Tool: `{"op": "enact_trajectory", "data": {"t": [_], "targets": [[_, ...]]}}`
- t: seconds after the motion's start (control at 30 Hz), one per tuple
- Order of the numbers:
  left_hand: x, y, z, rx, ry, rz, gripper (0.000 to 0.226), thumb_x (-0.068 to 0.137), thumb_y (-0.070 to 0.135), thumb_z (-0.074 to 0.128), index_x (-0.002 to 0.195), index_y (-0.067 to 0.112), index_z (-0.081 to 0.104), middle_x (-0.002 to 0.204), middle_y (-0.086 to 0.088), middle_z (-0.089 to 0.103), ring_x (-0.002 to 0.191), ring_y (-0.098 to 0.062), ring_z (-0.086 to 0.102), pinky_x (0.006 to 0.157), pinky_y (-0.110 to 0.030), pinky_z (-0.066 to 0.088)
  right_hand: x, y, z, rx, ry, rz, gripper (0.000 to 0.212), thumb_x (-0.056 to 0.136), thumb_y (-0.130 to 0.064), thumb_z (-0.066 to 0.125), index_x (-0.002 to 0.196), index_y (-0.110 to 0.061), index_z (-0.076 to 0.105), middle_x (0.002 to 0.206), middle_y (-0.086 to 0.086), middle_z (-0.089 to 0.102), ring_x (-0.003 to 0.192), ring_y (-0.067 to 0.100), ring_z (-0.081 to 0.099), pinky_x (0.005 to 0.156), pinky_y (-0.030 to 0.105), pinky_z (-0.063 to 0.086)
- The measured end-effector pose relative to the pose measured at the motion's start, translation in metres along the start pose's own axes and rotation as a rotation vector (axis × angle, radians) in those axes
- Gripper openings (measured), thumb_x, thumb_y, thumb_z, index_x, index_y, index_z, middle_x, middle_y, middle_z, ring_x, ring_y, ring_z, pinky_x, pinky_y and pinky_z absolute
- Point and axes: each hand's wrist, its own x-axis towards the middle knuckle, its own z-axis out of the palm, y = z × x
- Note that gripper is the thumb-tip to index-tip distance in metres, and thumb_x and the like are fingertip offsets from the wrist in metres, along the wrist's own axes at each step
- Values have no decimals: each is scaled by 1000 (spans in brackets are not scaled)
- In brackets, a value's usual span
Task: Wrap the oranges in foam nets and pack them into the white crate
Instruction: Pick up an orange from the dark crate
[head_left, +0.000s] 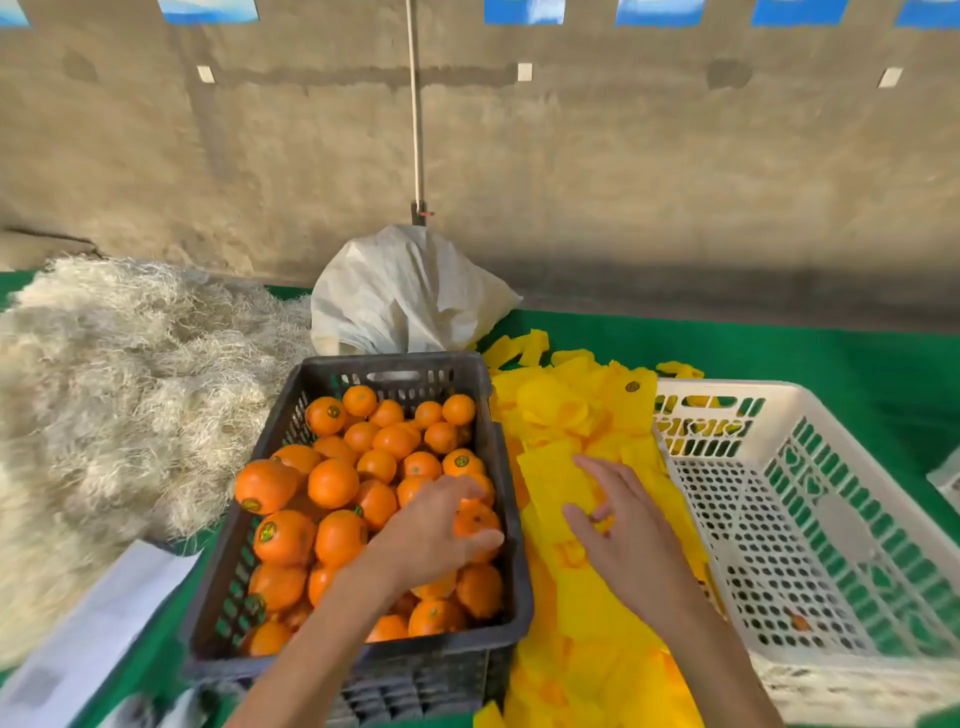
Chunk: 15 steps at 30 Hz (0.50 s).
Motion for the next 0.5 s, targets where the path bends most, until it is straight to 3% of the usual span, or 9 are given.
{"op": "enact_trajectory", "data": {"t": [0.07,0.2,0.27,0.37,0.5], "targets": [[17,2,6,243,-174,-9,73,88,53,75,149,27,45,146,0,46,133,-27,45,108,-47,44,27,-3,8,-209,-9,-63,58,100,-47,54,151,-48,28,157,-25,19,93,4,61,73,34,56],[29,-4,28,348,-165,-7,82,83,41,81,153,22,41,144,-2,40,126,-30,46,105,-43,44,63,8,24,-410,-156,-107,69,97,-37,55,156,-41,21,165,-16,8,101,14,62,67,31,47],[31,-11,30,297,-147,8,80,82,39,83,151,24,45,142,-1,43,127,-29,47,104,-40,45,71,14,23,-472,-197,-120,65,96,-32,58,154,-37,29,162,-12,20,105,17,61,68,30,44],[29,-16,26,91,-55,-27,75,83,44,83,147,27,49,144,1,45,134,-25,46,101,-34,47,77,12,17,-455,-121,-123,46,97,-27,61,141,-32,48,139,-6,43,96,17,61,69,32,50],[12,-1,20,-238,279,-79,74,82,58,79,145,29,53,137,11,53,121,-10,54,88,-20,48,69,9,-1,-321,27,-159,17,96,-31,65,110,-30,57,115,-9,52,85,13,57,67,32,48]]}}
